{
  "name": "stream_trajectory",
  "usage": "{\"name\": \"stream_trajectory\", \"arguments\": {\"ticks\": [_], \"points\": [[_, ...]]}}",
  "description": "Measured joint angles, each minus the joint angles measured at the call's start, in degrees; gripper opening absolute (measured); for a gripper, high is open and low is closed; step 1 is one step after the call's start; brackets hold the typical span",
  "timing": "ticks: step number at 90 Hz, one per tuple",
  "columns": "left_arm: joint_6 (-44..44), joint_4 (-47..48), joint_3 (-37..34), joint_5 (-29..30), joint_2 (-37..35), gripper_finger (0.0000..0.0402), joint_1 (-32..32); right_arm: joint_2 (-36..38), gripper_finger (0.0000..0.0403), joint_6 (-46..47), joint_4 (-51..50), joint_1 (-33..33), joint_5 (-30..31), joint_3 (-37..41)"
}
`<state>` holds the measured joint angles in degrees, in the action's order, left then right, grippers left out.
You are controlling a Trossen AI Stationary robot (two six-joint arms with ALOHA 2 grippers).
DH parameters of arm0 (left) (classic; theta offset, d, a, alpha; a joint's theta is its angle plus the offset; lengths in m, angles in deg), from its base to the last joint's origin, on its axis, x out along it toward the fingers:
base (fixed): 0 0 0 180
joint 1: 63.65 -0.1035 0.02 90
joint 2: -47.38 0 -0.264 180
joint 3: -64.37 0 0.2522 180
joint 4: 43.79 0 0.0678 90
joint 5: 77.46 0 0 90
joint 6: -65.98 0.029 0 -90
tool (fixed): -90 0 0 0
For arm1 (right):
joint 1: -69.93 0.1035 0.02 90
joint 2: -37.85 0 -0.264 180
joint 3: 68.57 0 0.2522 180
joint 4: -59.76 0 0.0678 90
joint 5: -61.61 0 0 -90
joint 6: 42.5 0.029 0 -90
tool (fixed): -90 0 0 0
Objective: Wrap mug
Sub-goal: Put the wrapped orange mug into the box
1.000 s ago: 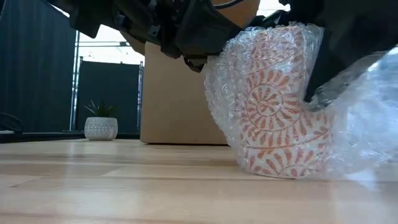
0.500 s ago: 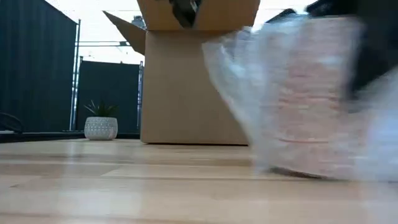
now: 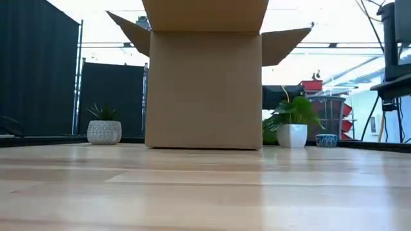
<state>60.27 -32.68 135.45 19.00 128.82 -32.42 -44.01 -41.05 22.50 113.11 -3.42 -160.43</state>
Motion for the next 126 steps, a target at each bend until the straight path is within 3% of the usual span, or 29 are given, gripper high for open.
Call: {"name": "stream_trajectory", "arguments": {"ticks": [21,44,63,76,103,126], "points": [[0.1,2.5,0.0,3.3,-2.9,0.0011,2.6,7.2,0.0028,-20.9,14.3,-6.9,8.2,-0.2],[2.0,6.1,0.0,5.0,-4.7,0.0011,1.9,8.1,0.0028,-32.9,25.5,-29.5,4.8,-0.2],[2.0,8.5,0.0,5.2,-4.8,0.0011,0.1,2.3,0.0027,-22.2,27.4,-53.2,-12.3,-0.2],[2.1,9.3,0.0,6.1,-4.8,0.0011,-1.3,-5.0,0.0027,-13.0,25.3,-63.1,-19.8,-0.2],[3.3,9.6,0.0,6.5,-4.8,0.0011,-2.8,-16.4,0.0027,-7.9,23.7,-68.4,-26.8,-0.2],[6.1,11.2,0.0,7.3,-4.8,0.0011,-4.0,-22.1,0.0027,-6.8,21.9,-69.6,-26.9,-0.7]]}}
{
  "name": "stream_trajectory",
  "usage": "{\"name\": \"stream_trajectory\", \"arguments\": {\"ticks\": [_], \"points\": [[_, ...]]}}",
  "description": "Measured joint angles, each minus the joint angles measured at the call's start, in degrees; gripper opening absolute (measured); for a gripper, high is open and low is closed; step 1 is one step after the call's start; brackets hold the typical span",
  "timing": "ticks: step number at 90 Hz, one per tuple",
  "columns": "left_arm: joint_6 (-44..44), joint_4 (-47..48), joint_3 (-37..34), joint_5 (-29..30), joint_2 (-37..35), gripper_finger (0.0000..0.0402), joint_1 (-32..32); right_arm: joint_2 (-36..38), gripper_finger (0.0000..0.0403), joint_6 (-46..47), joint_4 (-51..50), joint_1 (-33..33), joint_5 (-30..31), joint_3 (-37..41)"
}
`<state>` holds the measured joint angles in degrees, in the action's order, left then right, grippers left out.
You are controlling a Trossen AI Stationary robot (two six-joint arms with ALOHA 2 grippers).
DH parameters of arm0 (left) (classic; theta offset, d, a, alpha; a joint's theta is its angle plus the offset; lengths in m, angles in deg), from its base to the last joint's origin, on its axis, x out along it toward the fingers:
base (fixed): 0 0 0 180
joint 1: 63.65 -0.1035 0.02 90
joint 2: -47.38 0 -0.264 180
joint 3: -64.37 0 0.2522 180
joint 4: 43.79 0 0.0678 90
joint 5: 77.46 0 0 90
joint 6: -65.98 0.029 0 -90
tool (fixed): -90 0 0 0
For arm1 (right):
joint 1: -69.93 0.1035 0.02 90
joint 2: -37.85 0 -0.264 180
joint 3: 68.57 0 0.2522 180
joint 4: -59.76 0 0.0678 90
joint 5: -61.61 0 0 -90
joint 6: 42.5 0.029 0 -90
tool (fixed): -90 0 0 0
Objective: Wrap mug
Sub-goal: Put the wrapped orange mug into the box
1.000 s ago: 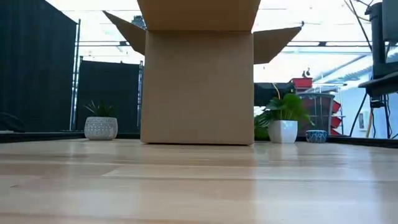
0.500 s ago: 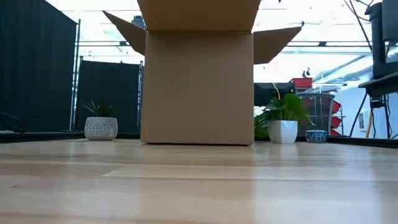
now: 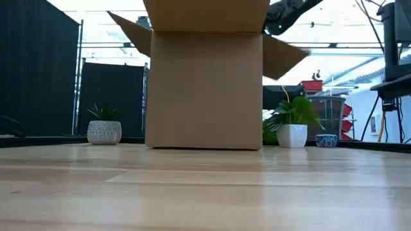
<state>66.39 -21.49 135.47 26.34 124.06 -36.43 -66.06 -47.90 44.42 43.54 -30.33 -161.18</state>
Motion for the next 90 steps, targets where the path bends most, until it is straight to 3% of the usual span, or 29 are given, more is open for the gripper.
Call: {"name": "stream_trajectory", "arguments": {"ticks": [24,52,75,90], "points": [[0.1,0.2,0.0,0.2,0.0,0.0011,-0.7,-2.0,0.0029,1.7,-6.4,0.0,0.1,0.0],[0.1,0.0,0.0,0.2,0.0,0.0011,-0.6,-2.1,0.0097,1.9,-7.0,0.0,0.1,0.2],[-0.4,0.2,0.0,-0.5,0.0,0.0011,-0.6,-2.1,0.0192,5.3,-7.8,-0.2,0.0,0.3],[-1.6,0.2,0.0,-0.5,0.0,0.0011,-0.6,-2.5,0.0255,7.0,-20.9,-0.3,0.9,-4.1]]}}
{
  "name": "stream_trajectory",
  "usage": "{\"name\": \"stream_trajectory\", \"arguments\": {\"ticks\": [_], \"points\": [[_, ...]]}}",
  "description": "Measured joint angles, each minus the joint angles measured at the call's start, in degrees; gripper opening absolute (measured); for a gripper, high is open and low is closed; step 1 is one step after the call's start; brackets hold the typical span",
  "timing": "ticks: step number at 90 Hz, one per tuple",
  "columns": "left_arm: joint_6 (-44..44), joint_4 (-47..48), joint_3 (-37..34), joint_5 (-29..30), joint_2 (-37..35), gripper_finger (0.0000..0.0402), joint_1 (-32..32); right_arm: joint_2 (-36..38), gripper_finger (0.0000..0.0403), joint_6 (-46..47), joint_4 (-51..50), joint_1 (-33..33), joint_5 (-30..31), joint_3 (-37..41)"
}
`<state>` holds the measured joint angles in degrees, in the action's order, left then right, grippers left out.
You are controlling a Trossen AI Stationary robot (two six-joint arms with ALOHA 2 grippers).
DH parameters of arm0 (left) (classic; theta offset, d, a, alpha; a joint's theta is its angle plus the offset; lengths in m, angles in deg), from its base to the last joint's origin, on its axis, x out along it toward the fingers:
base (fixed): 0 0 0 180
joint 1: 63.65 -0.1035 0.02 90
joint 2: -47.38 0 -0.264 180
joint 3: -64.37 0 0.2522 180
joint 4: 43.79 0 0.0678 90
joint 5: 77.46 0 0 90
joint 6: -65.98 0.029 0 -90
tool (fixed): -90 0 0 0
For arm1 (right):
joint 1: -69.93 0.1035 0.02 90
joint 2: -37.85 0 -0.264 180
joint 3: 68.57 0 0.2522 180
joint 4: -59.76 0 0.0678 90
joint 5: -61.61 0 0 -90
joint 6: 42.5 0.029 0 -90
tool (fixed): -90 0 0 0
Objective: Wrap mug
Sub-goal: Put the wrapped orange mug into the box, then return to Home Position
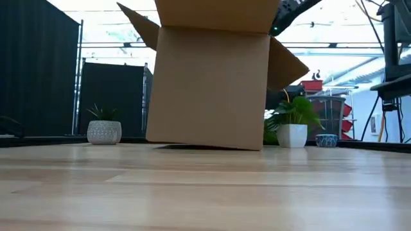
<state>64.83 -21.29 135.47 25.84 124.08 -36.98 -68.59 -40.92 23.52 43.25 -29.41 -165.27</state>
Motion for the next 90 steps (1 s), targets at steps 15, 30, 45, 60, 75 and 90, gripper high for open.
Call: {"name": "stream_trajectory", "arguments": {"ticks": [15,30,45,60,75,90], "points": [[0.0,0.0,0.0,0.0,0.0,0.0011,0.0,1.4,0.0277,-4.5,0.2,1.6,1.3,-2.4],[0.0,0.0,0.0,-0.1,0.0,0.0011,0.1,3.2,0.0275,-6.1,0.4,2.3,4.9,-5.3],[0.0,0.0,0.0,-0.1,0.0,0.0011,0.1,3.9,0.0273,-6.5,-7.0,2.4,4.2,-9.2],[0.0,0.0,0.0,-0.1,0.0,0.0011,0.1,4.0,0.0272,-6.8,-13.6,2.9,3.9,-14.6],[0.0,0.0,0.0,-0.1,0.0,0.0011,0.0,4.0,0.0272,-8.1,-18.1,3.9,3.9,-22.1],[0.0,0.0,0.0,-0.1,0.0,0.0011,0.0,4.2,0.0272,-8.4,-25.1,4.1,3.6,-31.2]]}}
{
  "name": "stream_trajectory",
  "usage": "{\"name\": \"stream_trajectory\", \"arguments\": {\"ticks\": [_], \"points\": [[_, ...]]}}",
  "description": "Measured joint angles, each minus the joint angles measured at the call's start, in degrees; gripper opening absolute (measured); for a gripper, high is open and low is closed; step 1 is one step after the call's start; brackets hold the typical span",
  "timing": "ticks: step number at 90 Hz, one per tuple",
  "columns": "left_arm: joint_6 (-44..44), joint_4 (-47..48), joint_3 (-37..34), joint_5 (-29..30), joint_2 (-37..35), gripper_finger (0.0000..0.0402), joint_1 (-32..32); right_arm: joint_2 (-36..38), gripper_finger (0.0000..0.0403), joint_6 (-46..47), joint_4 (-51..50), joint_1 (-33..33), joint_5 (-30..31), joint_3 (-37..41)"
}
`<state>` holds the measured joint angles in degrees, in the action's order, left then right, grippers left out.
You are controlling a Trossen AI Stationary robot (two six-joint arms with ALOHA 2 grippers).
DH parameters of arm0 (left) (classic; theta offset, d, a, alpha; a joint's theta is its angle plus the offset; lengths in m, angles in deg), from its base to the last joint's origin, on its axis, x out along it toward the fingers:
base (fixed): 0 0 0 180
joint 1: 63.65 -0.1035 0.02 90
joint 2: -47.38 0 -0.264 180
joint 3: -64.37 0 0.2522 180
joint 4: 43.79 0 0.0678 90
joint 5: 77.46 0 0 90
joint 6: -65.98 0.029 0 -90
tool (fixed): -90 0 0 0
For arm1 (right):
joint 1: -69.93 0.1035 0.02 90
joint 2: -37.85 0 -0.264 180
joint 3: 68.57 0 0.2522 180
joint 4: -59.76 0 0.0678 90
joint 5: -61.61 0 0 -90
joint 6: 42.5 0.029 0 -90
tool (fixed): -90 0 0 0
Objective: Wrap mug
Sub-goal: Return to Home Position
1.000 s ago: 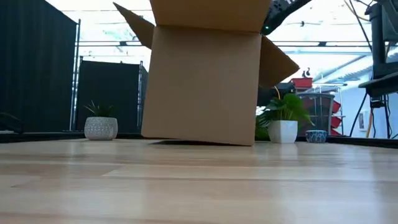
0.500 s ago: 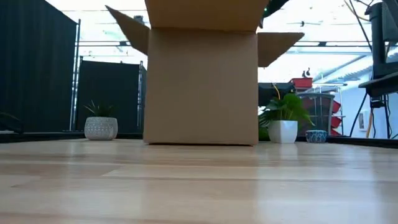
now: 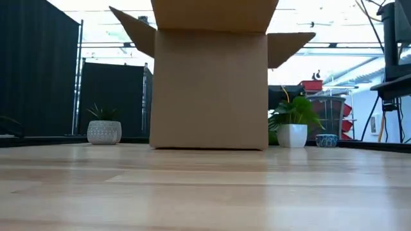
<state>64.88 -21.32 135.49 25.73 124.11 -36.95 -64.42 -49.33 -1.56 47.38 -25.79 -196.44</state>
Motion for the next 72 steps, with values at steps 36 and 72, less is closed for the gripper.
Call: {"name": "stream_trajectory", "arguments": {"ticks": [36,72], "points": [[-3.8,8.2,0.0,4.9,-6.4,0.0,5.0,19.2,0.0259,8.1,-20.3,10.3,-1.5,1.5],[-15.4,15.2,-10.5,5.6,-21.7,0.0,7.7,50.2,0.0256,22.9,5.2,25.5,2.2,51.5]]}}
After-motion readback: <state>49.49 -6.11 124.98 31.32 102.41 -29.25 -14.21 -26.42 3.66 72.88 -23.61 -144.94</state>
